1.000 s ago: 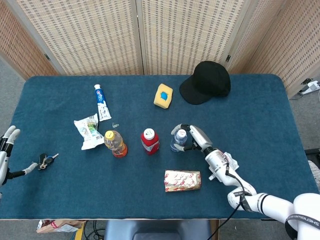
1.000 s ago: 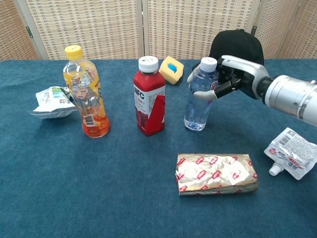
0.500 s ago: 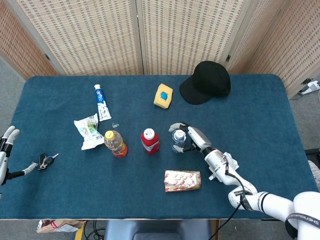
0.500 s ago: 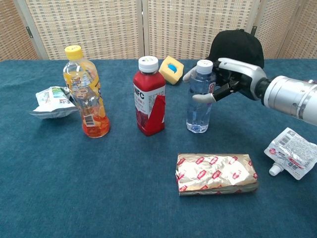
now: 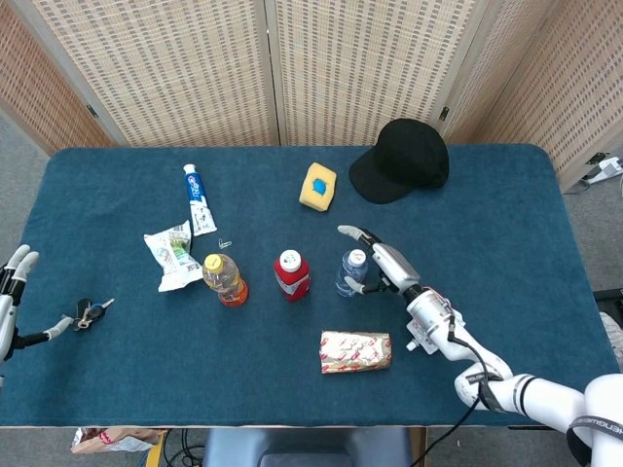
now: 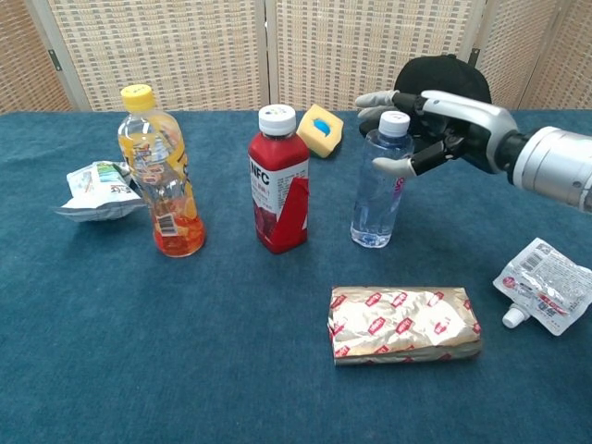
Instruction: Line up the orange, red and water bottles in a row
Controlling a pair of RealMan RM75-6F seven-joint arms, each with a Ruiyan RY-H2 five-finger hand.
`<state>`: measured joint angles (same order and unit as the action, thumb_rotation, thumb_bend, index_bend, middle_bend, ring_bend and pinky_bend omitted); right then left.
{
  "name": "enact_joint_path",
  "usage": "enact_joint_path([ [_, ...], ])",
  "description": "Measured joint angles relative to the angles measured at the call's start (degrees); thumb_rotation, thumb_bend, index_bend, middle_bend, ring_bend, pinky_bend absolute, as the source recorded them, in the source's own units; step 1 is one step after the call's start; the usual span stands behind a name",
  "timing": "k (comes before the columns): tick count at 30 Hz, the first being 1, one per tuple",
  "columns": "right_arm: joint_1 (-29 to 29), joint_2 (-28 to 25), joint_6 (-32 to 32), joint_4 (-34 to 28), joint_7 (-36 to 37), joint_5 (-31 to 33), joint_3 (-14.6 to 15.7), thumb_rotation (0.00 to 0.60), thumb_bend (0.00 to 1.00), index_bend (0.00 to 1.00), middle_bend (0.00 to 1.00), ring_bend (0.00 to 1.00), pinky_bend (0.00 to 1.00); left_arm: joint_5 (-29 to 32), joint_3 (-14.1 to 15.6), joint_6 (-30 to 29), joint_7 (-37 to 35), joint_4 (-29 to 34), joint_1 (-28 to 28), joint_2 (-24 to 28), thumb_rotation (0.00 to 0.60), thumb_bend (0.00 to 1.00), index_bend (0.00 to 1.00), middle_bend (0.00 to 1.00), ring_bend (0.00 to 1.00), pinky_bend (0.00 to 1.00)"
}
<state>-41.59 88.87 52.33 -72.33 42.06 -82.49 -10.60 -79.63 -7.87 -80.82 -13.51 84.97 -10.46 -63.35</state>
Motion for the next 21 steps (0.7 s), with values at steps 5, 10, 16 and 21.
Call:
enact_joint_path([
  [5,2.32,-3.05,5.01,-3.04,-4.47,-1.10,0.66,0.600,0.39,0.09,0.10,0.00,0.06,0.45,-0.06,0.64,0.50,0.14,-0.13,0.19,0.600,0.13,0.00,0.00,0.00,0.06],
  [10,6.00,-7.19,11.62,-7.83,-12.90,-1.04,0.88,0.600,0.39,0.09,0.13,0.00,0.06,0.72,-0.10,0.92,0.91,0.07,-0.20,0.17,0.600,0.13,0.00,0.00,0.00,0.06],
  [16,12.19,-12.56,19.20,-13.74,-25.49,0.23,1.40,0.600,0.39,0.09,0.15,0.00,0.06,0.52,0.14,1.01,1.96,-0.36,-0.29,-0.44,0.600,0.13,0.00,0.00,0.00,0.06],
  [21,18.67,-17.81,26.22,-18.70,-33.70,2.20,2.23,0.600,0.39,0.09,0.16,0.00,0.06,0.24,0.46,0.92,4.09,-0.70,-0.35,-1.08,0.600,0.13,0.00,0.00,0.00,0.06],
])
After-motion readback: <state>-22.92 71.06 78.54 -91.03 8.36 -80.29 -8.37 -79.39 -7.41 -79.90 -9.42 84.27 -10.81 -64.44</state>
